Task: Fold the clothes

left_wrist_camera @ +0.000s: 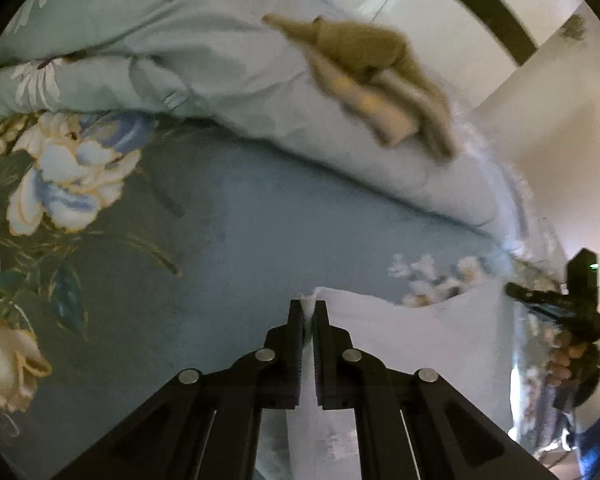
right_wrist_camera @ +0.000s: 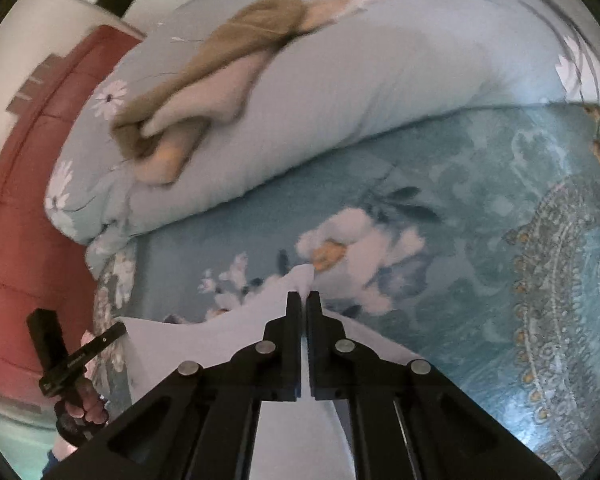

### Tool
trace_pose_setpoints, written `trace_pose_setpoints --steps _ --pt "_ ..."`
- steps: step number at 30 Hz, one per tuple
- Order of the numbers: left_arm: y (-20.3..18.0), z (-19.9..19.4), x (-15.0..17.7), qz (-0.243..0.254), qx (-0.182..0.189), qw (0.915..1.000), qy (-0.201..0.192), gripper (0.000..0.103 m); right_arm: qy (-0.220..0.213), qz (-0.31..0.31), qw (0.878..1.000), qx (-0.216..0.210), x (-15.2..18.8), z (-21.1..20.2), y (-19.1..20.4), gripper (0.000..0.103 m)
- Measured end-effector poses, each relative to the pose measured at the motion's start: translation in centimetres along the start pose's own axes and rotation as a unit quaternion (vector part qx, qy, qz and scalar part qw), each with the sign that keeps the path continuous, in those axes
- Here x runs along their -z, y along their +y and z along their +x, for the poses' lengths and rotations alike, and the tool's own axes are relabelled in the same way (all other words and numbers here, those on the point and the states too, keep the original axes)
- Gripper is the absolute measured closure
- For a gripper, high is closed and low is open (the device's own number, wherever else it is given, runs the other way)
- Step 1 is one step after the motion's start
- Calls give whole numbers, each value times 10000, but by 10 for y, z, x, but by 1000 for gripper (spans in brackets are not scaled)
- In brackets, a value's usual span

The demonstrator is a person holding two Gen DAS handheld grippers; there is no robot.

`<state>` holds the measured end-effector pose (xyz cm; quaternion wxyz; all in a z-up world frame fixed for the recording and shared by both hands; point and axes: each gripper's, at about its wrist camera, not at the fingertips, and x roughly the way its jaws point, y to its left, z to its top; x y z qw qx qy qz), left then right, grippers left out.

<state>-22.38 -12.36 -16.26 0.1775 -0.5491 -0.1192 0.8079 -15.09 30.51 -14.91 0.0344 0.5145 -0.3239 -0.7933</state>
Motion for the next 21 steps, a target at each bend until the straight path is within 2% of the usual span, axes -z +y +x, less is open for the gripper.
trace_pose_setpoints --steps 4,6,9,10,12,13,15,17,18,21 --pt "9 25 3 -174 -255 9989 351 98 175 206 9994 219 2 15 -12 101" --pt "11 30 6 -193 -407 9979 464 94 269 278 9986 362 2 21 -17 101" --pt "14 24 7 -356 -353 9974 510 91 335 256 9982 434 3 22 -16 100" --pt "15 18 7 -406 -387 9972 499 77 315 233 9983 433 3 19 -15 100" --pt "18 7 7 -506 -463 9966 461 55 263 196 9985 448 3 11 -12 99" --pt "21 -2 8 -576 -495 9964 381 54 190 195 9985 483 4 4 -12 97" --pt "24 -21 14 -752 -560 9954 206 53 48 212 9983 533 8 -11 -14 82" --pt "23 -42 25 -966 -644 9932 16 52 17 319 9987 386 18 -25 -22 68" --pt "20 -52 34 -1061 -583 9926 -76 50 86 387 9988 277 27 -31 -29 64" --pt "-7 -65 65 -1062 -190 9942 -54 48 372 581 9976 61 63 -39 -47 64"
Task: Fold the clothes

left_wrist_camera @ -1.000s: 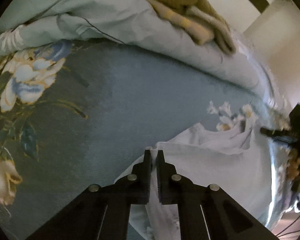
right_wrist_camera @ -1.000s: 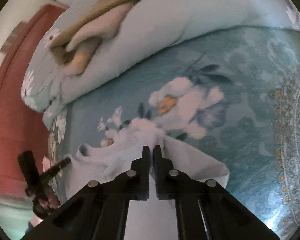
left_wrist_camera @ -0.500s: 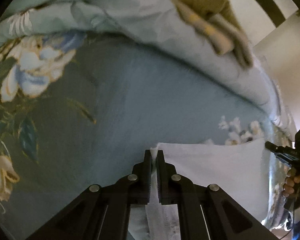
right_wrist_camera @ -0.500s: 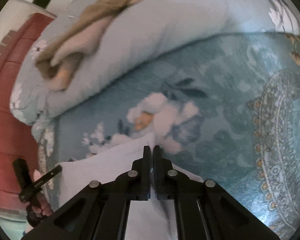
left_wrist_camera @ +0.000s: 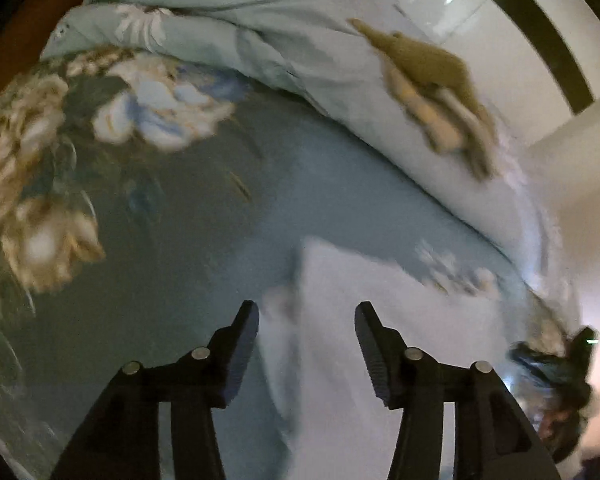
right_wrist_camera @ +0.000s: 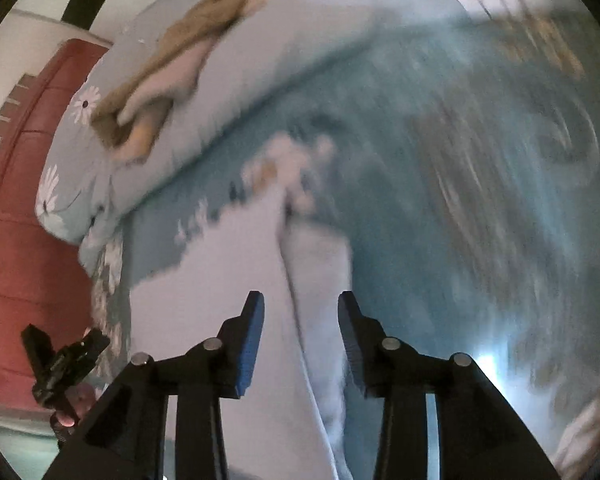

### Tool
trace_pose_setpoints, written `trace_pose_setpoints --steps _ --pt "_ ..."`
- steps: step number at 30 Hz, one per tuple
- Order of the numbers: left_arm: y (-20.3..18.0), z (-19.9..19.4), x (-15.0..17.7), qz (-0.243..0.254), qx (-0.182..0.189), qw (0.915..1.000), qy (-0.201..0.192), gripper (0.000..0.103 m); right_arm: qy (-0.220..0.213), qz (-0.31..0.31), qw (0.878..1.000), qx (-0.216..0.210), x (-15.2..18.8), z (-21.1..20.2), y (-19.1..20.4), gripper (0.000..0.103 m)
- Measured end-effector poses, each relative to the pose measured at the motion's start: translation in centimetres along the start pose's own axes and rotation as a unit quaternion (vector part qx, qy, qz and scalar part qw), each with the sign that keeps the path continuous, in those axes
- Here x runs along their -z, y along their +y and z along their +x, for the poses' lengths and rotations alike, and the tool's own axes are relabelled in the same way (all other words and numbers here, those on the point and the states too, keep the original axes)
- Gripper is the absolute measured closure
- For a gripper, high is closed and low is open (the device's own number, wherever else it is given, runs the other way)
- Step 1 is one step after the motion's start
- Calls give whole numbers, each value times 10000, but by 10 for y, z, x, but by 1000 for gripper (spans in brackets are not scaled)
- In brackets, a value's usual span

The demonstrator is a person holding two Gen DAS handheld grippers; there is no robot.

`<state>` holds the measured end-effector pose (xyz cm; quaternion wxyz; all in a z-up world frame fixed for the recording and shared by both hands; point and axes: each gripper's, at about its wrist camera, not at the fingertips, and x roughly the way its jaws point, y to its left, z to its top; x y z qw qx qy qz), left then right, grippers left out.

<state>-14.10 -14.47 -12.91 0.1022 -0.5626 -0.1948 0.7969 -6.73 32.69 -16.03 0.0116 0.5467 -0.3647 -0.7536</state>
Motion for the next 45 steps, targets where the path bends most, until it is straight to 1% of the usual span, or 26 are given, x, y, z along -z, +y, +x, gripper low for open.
trace_pose_setpoints --steps 2,4,6,8,10,14,16,17,18,19,20,22,26,29,31,33,36,41,45 --pt "-20 4 30 114 245 9994 209 48 169 109 9997 -152 24 -1 -14 63" --pt "-34 13 53 150 512 9973 506 48 293 251 9990 -238 39 0 -23 63" --pt "-52 25 76 126 760 9935 833 48 279 512 9977 -358 51 1 -33 62" --pt "-71 39 98 206 868 9885 1219 48 199 752 9956 -523 55 0 -39 62" --pt "-87 48 113 397 793 9854 1450 48 165 845 9947 -566 56 1 -40 62" --pt "-107 59 131 609 756 9786 1816 48 214 805 9950 -550 57 6 -35 63" --pt "-112 66 136 695 638 9768 1923 48 203 844 9947 -556 56 8 -33 69" --pt "-113 70 138 730 565 9761 1968 48 212 887 9942 -570 56 9 -32 77" --pt "-113 74 140 731 524 9747 2045 48 224 930 9937 -585 56 10 -31 81" --pt "-111 78 142 687 497 9731 2144 48 222 939 9939 -532 56 11 -30 82" --pt "-108 80 143 633 504 9728 2172 48 219 947 9941 -477 56 12 -28 86" --pt "-104 68 142 569 593 9750 2063 48 187 943 9945 -410 55 10 -25 88" --pt "-82 23 141 395 697 9838 1606 48 27 684 9970 -361 52 -5 -3 91" --pt "-47 -11 139 -7 736 9905 1165 48 -57 229 9995 -223 49 -19 28 91" --pt "-19 -32 141 -366 742 9924 907 48 -79 -81 9998 -139 46 -25 53 92" --pt "10 -50 146 -763 762 9919 675 48 -79 -404 9991 -35 45 -28 82 92" --pt "46 -75 157 -1239 810 9883 375 48 -56 -934 9956 89 48 -28 130 93" --pt "80 -94 166 -1635 936 9820 107 48 57 -1767 9841 180 63 -16 207 93" --pt "101 -101 172 -1839 1083 9770 -22 47 263 -2309 9719 378 82 15 261 93"
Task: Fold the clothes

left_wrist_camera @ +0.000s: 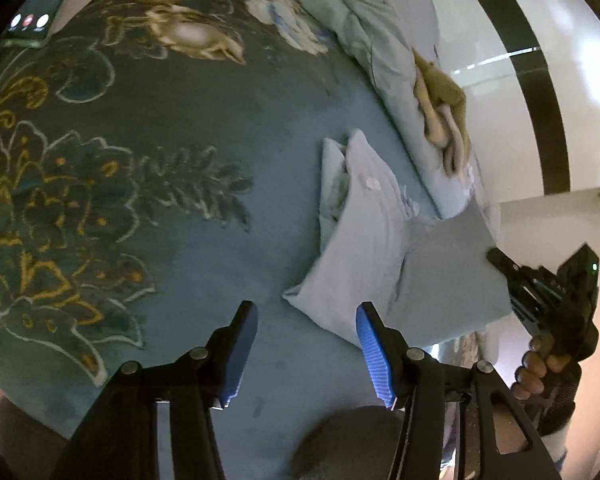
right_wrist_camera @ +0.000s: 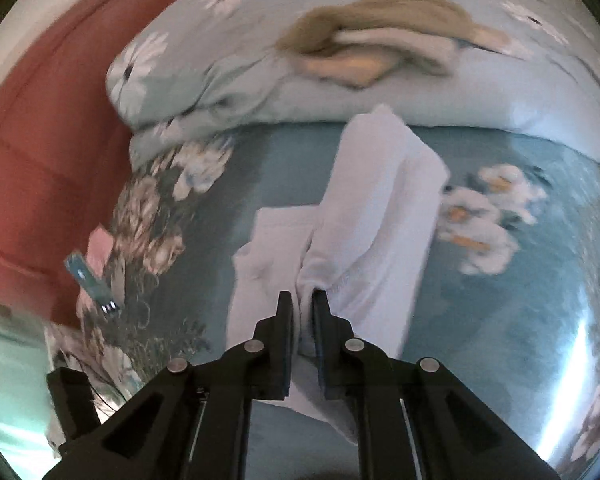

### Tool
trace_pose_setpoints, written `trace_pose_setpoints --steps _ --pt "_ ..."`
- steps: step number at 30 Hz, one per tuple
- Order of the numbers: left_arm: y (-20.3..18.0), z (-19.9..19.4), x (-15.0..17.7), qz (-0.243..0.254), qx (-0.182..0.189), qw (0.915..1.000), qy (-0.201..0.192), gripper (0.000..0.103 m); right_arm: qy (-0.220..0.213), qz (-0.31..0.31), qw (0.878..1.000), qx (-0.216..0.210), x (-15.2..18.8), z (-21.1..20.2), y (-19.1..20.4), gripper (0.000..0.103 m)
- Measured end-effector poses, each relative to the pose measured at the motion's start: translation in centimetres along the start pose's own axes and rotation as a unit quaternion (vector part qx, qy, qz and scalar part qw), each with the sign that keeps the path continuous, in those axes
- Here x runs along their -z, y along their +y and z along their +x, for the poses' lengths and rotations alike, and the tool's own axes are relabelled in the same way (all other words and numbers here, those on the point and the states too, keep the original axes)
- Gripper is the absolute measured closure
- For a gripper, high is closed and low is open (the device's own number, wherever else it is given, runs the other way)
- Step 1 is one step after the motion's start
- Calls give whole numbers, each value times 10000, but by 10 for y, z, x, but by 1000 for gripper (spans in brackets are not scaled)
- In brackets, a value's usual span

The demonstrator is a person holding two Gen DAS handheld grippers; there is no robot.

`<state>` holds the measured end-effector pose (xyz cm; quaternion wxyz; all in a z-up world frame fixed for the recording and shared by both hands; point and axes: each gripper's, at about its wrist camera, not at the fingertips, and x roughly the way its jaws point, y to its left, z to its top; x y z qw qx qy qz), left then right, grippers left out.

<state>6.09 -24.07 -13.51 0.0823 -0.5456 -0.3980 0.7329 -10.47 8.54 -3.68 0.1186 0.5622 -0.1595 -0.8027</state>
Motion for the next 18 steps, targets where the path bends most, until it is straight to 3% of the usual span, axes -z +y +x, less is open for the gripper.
trace_pose_setpoints --steps 4,9,14,18 --pt "14 -2 0 -170 79 9998 -23 46 452 -299 9985 92 9 48 45 93" --pt "28 -5 1 -359 167 9992 -20 46 976 -192 9945 321 34 101 62 93" --pt "31 -1 0 -434 261 9987 -1 44 1221 -191 9923 -28 46 111 75 93" --pt "21 7 1 -301 371 9988 99 44 973 -635 9932 -62 41 88 81 92"
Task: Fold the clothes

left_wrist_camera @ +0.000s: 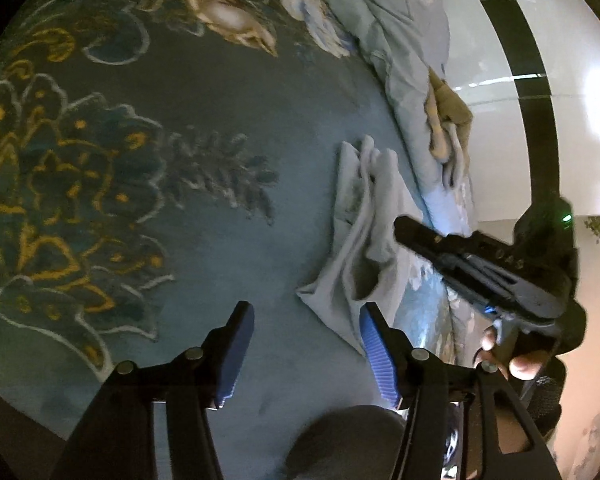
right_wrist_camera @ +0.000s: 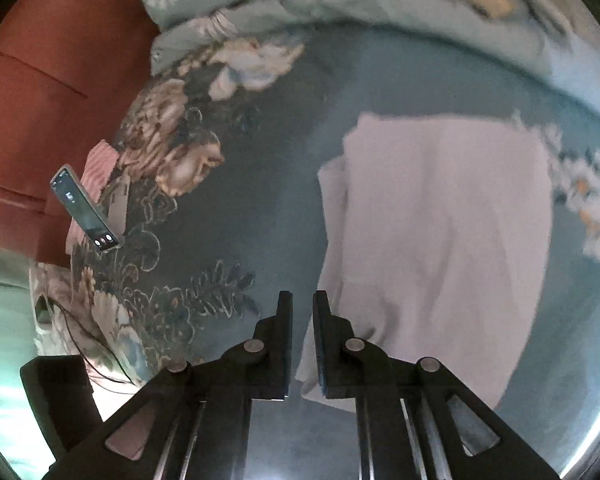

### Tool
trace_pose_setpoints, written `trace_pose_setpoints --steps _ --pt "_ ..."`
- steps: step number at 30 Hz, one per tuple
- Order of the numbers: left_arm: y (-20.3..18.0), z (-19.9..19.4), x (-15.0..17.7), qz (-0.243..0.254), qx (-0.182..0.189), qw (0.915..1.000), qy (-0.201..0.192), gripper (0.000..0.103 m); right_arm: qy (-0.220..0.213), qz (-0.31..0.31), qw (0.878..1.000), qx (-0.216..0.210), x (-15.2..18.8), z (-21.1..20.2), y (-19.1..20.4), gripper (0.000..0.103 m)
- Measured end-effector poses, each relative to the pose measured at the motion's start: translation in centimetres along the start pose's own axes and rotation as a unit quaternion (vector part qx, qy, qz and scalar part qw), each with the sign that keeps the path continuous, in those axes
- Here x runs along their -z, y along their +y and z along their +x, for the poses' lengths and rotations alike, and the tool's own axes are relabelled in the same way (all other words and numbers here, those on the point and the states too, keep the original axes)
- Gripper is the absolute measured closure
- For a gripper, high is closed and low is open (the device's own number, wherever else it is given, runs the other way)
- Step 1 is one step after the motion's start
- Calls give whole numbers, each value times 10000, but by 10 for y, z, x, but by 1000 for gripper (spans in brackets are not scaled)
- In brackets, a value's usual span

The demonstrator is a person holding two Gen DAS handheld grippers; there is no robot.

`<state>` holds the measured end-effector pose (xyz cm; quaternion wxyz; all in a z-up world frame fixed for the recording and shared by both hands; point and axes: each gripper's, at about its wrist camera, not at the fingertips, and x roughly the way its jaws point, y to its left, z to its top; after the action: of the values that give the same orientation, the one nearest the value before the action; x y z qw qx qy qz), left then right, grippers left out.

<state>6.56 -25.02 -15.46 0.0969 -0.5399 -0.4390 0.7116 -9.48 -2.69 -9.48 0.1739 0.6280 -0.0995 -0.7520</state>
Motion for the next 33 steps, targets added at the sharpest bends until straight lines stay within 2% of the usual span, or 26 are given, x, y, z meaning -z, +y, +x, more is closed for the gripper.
trace_pose_setpoints --steps 2,7,11,13,14,18,19,20,21,22,26,28,31,33 --pt "-15 8 2 217 113 9997 73 44 -37 -38 10000 12 -5 -10 -9 92" --pt "-58 41 0 967 184 9947 288 42 -109 466 9988 110 -6 -27 -52 91" --pt "-81 72 -5 1551 -34 9864 547 44 -36 872 9961 113 5 -32 -86 91" --pt "-84 84 -9 1671 -112 9837 656 44 -21 1024 9947 111 11 -33 -100 91" --pt "-85 87 -10 1660 -68 9833 737 46 -12 1117 9937 95 13 -35 -108 91" --pt "-93 89 -10 1848 51 9800 731 65 -10 1447 9895 34 22 -37 -133 91" --pt "-95 91 -10 1872 71 9795 740 77 -2 1513 9885 16 22 -37 -138 91" --pt "-96 93 -9 1892 31 9788 779 82 2 1602 9871 1 23 -36 -143 91" --pt "-96 96 -9 1889 -37 9786 811 93 11 1668 9860 -18 24 -35 -147 91" --pt "-95 100 -9 1870 -99 9788 828 98 14 1709 9853 -49 24 -34 -150 91" --pt "-80 84 -11 1488 87 9875 503 99 25 1798 9836 -141 28 -33 -158 91" --pt "-69 74 -10 1323 -16 9908 298 100 33 1790 9837 -176 31 -32 -161 91" --pt "-47 84 -8 1060 -309 9930 426 100 154 1769 9839 -205 39 -26 -167 91" --pt "-40 95 -6 1024 -494 9921 527 100 282 1791 9830 -288 47 -21 -170 80"
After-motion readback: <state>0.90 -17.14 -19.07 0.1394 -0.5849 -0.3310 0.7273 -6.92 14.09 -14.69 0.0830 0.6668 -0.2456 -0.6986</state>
